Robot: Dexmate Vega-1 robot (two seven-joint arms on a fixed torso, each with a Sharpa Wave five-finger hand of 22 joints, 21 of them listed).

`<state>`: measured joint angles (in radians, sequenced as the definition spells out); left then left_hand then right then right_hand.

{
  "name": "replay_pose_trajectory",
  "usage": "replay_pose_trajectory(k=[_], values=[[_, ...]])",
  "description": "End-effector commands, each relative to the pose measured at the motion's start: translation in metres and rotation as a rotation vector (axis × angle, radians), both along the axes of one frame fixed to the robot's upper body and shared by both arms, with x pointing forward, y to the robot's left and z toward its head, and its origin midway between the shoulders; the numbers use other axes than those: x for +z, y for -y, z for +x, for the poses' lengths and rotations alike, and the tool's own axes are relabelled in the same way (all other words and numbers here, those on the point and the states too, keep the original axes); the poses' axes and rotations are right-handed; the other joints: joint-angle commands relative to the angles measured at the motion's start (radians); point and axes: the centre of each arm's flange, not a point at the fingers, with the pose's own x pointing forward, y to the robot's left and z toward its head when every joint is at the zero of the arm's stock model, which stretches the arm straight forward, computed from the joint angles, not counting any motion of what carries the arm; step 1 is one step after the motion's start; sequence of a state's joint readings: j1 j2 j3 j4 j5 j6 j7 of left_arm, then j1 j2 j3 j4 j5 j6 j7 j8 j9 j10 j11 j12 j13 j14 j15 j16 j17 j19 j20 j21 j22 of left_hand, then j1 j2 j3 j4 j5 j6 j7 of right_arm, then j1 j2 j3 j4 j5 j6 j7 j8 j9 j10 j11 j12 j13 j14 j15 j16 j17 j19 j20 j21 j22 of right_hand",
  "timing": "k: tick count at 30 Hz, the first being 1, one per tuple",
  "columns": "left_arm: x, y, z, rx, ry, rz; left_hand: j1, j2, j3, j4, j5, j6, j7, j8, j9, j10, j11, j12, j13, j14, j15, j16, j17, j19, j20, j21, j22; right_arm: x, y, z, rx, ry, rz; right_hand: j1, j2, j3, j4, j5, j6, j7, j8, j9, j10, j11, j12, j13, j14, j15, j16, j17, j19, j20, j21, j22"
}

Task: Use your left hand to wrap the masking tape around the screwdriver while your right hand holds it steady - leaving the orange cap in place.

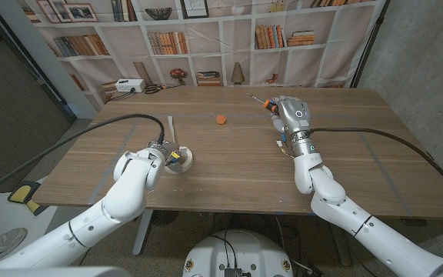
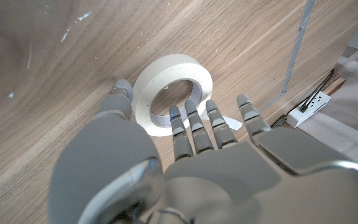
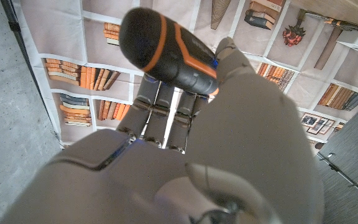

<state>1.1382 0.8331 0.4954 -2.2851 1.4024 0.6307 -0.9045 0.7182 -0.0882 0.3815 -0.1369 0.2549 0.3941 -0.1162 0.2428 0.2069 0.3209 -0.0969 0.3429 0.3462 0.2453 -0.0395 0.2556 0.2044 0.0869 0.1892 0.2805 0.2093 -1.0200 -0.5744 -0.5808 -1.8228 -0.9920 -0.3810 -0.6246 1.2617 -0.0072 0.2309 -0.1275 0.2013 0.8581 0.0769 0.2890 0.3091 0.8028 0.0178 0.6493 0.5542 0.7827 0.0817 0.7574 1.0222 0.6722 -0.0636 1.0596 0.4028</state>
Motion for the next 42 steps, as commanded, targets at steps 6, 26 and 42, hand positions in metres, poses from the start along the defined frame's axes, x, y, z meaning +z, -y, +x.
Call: replay_pose_trajectory(k=[6,26,42], values=[[-0.016,0.011,0.013,-0.014,0.007,0.061,0.020,-0.012,-0.018,-0.001,0.000,0.028,-0.008,0.007,0.003,0.038,-0.014,0.005,0.004,0.021,-0.061,0.006,-0.001,-0.008,-0.004,-0.001,0.001,-0.002,0.000,-0.001,-0.002,-0.005,0.007,0.149,0.154,0.008,0.004,0.003,0.154,-0.120,0.004,0.003,0.066,-0.062,-0.001,0.003,0.227,-0.306,-0.006,0.012,-0.012,-0.137,0.015,-0.006],[-0.034,0.014,0.019,0.027,0.070,0.162,0.212,0.142,-0.001,-0.024,-0.075,0.269,-0.028,0.092,0.000,0.311,-0.094,0.089,0.024,0.274,-0.178,0.112,0.024,0.104,-0.085,0.040,-0.001,-0.004,-0.001,-0.001,-0.006,-0.015,0.011,0.150,0.153,0.009,0.003,0.002,0.158,-0.118,-0.003,0.004,0.068,-0.063,-0.007,0.004,0.234,-0.306,-0.017,0.030,-0.021,-0.135,0.036,-0.022],[-0.045,0.001,0.038,0.088,-0.010,0.146,0.320,0.242,0.076,-0.024,-0.076,0.374,0.013,0.091,-0.005,0.453,-0.090,0.053,-0.033,0.516,-0.176,0.072,-0.028,0.308,-0.210,0.158,0.010,0.004,-0.008,-0.001,-0.015,-0.013,-0.020,0.149,0.152,0.009,0.003,0.001,0.162,-0.121,-0.008,0.005,0.071,-0.065,-0.011,0.005,0.237,-0.306,-0.026,0.043,-0.033,-0.136,0.049,-0.035]])
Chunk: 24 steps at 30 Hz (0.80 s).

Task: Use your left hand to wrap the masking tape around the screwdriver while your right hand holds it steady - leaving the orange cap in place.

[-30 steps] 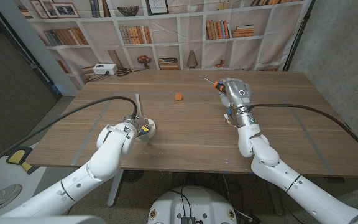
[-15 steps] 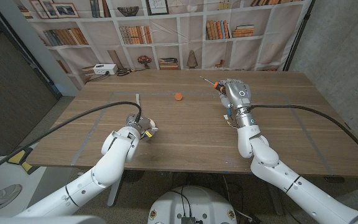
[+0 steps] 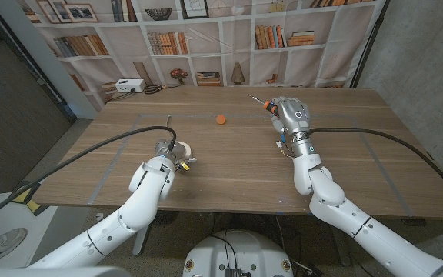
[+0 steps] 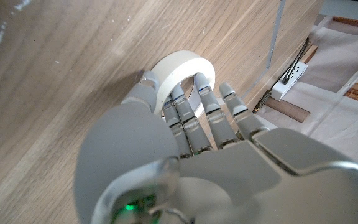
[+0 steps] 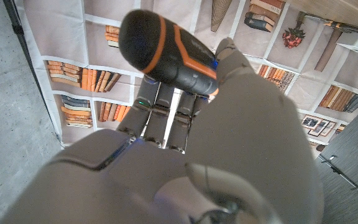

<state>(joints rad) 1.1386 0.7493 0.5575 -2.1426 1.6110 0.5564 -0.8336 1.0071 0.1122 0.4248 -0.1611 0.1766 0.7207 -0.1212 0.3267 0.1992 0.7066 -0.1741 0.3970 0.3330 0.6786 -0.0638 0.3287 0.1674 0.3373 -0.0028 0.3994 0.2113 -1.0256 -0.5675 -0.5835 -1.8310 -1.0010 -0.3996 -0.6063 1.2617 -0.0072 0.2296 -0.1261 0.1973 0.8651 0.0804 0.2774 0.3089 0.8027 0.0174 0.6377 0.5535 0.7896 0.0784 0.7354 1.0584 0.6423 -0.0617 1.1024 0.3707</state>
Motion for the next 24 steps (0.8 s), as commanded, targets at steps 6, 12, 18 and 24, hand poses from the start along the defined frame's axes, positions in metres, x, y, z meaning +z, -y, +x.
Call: replay_pose_trajectory(k=[6,12,18,24], values=[[-0.015,-0.020,0.012,-0.030,0.036,-0.066,0.205,0.065,0.013,-0.008,0.007,0.168,0.058,0.056,0.028,0.192,0.008,0.059,0.071,0.390,-0.177,0.189,0.144,0.124,-0.025,0.179,0.075,0.008,-0.009,-0.001,-0.012,0.000,-0.029,0.148,0.152,0.011,0.002,0.004,0.153,-0.127,0.000,0.006,0.071,-0.067,-0.001,0.008,0.231,-0.303,-0.009,0.012,-0.009,-0.138,0.012,-0.008],[-0.010,-0.032,0.005,-0.149,0.186,-0.209,0.246,0.056,-0.011,-0.002,0.020,0.199,0.073,0.089,0.059,0.195,0.001,0.073,0.128,0.396,-0.176,0.232,0.219,0.132,-0.008,0.236,0.101,0.008,-0.012,-0.001,-0.012,-0.002,-0.031,0.146,0.152,0.010,0.003,0.004,0.155,-0.127,-0.002,0.006,0.072,-0.068,-0.002,0.010,0.231,-0.302,-0.014,0.018,-0.015,-0.138,0.018,-0.015],[0.004,-0.040,-0.005,-0.266,0.314,-0.362,0.257,0.052,-0.021,0.000,0.025,0.205,0.074,0.098,0.069,0.200,0.002,0.079,0.147,0.390,-0.175,0.242,0.244,0.132,0.001,0.254,0.109,0.009,-0.013,-0.002,-0.013,0.002,-0.027,0.146,0.152,0.010,0.003,0.004,0.155,-0.128,-0.003,0.007,0.073,-0.068,-0.004,0.010,0.233,-0.303,-0.017,0.022,-0.018,-0.138,0.024,-0.020],[0.020,-0.042,-0.014,-0.355,0.377,-0.481,0.271,0.047,-0.035,0.002,0.033,0.215,0.082,0.111,0.081,0.214,0.006,0.089,0.172,0.395,-0.175,0.259,0.278,0.145,0.007,0.281,0.115,0.009,-0.015,-0.002,-0.004,0.000,-0.018,0.146,0.152,0.010,0.003,0.005,0.156,-0.129,-0.005,0.008,0.074,-0.068,-0.005,0.011,0.234,-0.303,-0.021,0.026,-0.022,-0.138,0.028,-0.024]])
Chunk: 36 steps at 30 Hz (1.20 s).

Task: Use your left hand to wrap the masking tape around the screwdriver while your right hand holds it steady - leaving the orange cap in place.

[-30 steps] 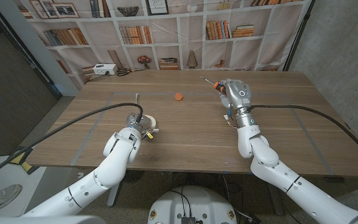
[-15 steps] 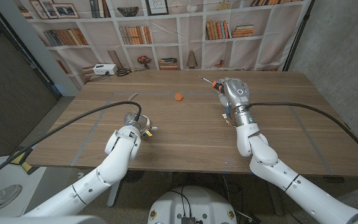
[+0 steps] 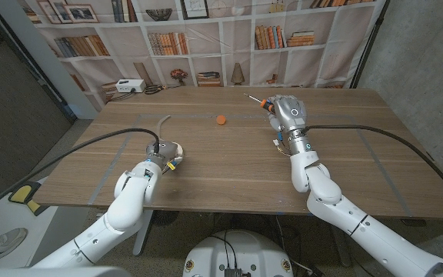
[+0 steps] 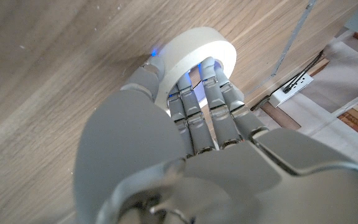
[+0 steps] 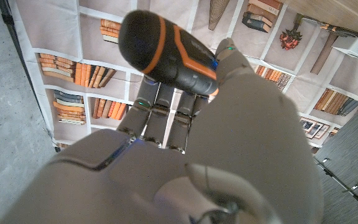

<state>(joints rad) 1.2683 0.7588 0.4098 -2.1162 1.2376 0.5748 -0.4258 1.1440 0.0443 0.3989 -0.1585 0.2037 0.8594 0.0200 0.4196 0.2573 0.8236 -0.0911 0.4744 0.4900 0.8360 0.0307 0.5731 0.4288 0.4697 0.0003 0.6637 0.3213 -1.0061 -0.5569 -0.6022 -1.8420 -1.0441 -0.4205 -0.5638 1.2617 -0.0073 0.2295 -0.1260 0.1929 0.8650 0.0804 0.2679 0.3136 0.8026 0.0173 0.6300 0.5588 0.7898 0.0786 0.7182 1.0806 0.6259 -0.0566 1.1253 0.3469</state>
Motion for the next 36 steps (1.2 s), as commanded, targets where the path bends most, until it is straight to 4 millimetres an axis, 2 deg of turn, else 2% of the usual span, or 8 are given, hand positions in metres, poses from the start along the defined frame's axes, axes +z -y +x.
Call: replay_pose_trajectory(k=[1,7,19,30,36], values=[[0.040,-0.008,-0.022,-0.203,0.282,-0.269,0.135,0.114,-0.011,0.000,0.007,0.076,-0.057,0.018,0.024,0.096,-0.079,0.011,0.017,0.238,-0.270,0.016,0.019,0.014,0.004,0.018,0.006,0.001,-0.003,-0.001,0.010,-0.003,0.011,0.146,0.152,0.011,0.003,0.009,0.156,-0.129,0.005,0.003,0.074,-0.067,0.003,0.007,0.234,-0.303,-0.004,0.004,-0.006,-0.143,0.006,-0.001],[0.057,-0.013,-0.032,-0.241,0.388,-0.381,0.144,0.113,-0.020,0.002,0.013,0.080,-0.043,0.025,0.034,0.097,-0.070,0.014,0.034,0.244,-0.269,0.027,0.041,0.013,0.007,0.032,0.007,-0.002,-0.004,0.000,0.024,-0.012,0.012,0.146,0.152,0.011,0.003,0.009,0.157,-0.128,0.003,0.004,0.073,-0.070,0.003,0.010,0.235,-0.303,-0.007,0.009,-0.009,-0.144,0.012,-0.006],[0.103,-0.012,-0.045,-0.356,0.556,-0.515,0.157,0.113,-0.031,0.005,0.021,0.078,-0.037,0.031,0.047,0.099,-0.065,0.019,0.059,0.237,-0.268,0.034,0.069,0.003,0.013,0.049,0.010,-0.004,0.001,0.000,0.064,-0.012,0.045,0.146,0.151,0.011,0.003,0.010,0.157,-0.128,0.001,0.007,0.073,-0.071,0.000,0.012,0.237,-0.302,-0.014,0.016,-0.014,-0.144,0.021,-0.014],[0.133,-0.002,-0.047,-0.527,0.692,-0.588,0.168,0.116,-0.039,0.008,0.027,0.077,-0.032,0.036,0.059,0.098,-0.061,0.022,0.082,0.230,-0.268,0.038,0.093,-0.002,0.025,0.066,0.011,-0.010,0.007,-0.001,0.081,-0.023,0.090,0.143,0.148,0.008,0.004,0.013,0.161,-0.132,0.002,0.013,0.073,-0.074,-0.002,0.017,0.235,-0.303,-0.022,0.025,-0.029,-0.144,0.029,-0.025],[0.148,0.008,-0.037,-0.610,0.722,-0.622,0.171,0.115,-0.043,0.010,0.029,0.078,-0.032,0.038,0.064,0.097,-0.060,0.022,0.091,0.228,-0.268,0.038,0.102,-0.004,0.026,0.073,0.011,-0.013,0.007,-0.001,0.095,-0.037,0.096,0.144,0.148,0.008,0.004,0.015,0.161,-0.133,0.001,0.014,0.072,-0.074,-0.003,0.020,0.236,-0.303,-0.025,0.029,-0.032,-0.144,0.034,-0.029]])
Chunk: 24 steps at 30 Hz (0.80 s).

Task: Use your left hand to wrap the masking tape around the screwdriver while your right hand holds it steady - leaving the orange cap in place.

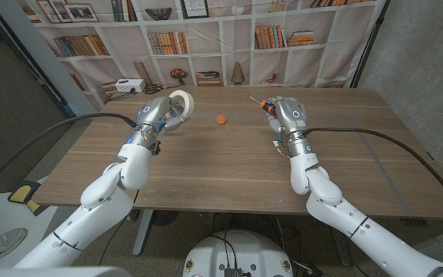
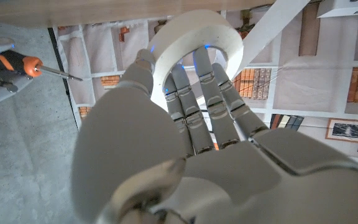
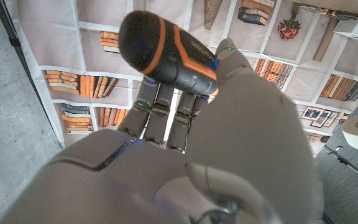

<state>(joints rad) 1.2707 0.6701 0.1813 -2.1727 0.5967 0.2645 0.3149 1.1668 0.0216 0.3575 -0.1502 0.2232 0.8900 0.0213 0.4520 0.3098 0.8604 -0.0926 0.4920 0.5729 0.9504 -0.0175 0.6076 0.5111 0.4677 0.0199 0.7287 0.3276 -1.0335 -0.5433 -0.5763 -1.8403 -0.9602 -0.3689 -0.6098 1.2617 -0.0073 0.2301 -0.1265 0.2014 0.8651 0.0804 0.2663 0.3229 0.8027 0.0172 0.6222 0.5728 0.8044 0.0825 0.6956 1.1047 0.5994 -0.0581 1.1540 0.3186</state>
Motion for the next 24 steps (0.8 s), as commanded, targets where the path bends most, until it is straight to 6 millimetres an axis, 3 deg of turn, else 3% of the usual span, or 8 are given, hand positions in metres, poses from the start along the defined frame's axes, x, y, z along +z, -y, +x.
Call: replay_pose_trajectory(k=[1,15,24], values=[[0.033,0.013,0.007,-0.160,0.142,-0.071,0.149,0.138,-0.002,0.002,0.010,0.047,-0.033,0.006,0.012,0.060,-0.059,0.005,0.010,0.113,-0.219,0.004,0.021,-0.002,0.006,0.009,0.004,-0.006,0.004,0.000,0.035,-0.024,0.024,0.144,0.148,0.007,0.004,0.006,0.161,-0.132,0.002,0.005,0.072,-0.075,0.005,0.007,0.221,-0.307,-0.003,0.006,-0.006,-0.143,0.006,-0.001],[0.060,0.035,0.026,-0.355,0.113,-0.058,0.156,0.140,-0.010,0.007,0.014,0.047,-0.033,0.007,0.018,0.058,-0.061,0.005,0.032,0.106,-0.219,0.002,0.042,-0.007,0.008,0.026,0.002,-0.011,-0.005,-0.007,0.087,-0.045,0.018,0.142,0.147,0.005,0.006,0.012,0.159,-0.132,0.002,0.018,0.068,-0.074,0.004,0.018,0.222,-0.306,-0.013,0.018,-0.018,-0.143,0.022,-0.014],[0.085,0.042,0.028,-0.447,0.025,0.022,0.159,0.139,-0.016,0.010,0.017,0.045,-0.032,0.010,0.025,0.056,-0.057,0.005,0.049,0.102,-0.219,0.001,0.057,-0.012,0.008,0.038,-0.001,-0.008,-0.019,-0.007,0.080,-0.020,-0.096,0.140,0.145,0.001,0.008,0.016,0.164,-0.140,0.008,0.030,0.069,-0.078,0.006,0.030,0.222,-0.306,-0.019,0.026,-0.027,-0.143,0.030,-0.023]])
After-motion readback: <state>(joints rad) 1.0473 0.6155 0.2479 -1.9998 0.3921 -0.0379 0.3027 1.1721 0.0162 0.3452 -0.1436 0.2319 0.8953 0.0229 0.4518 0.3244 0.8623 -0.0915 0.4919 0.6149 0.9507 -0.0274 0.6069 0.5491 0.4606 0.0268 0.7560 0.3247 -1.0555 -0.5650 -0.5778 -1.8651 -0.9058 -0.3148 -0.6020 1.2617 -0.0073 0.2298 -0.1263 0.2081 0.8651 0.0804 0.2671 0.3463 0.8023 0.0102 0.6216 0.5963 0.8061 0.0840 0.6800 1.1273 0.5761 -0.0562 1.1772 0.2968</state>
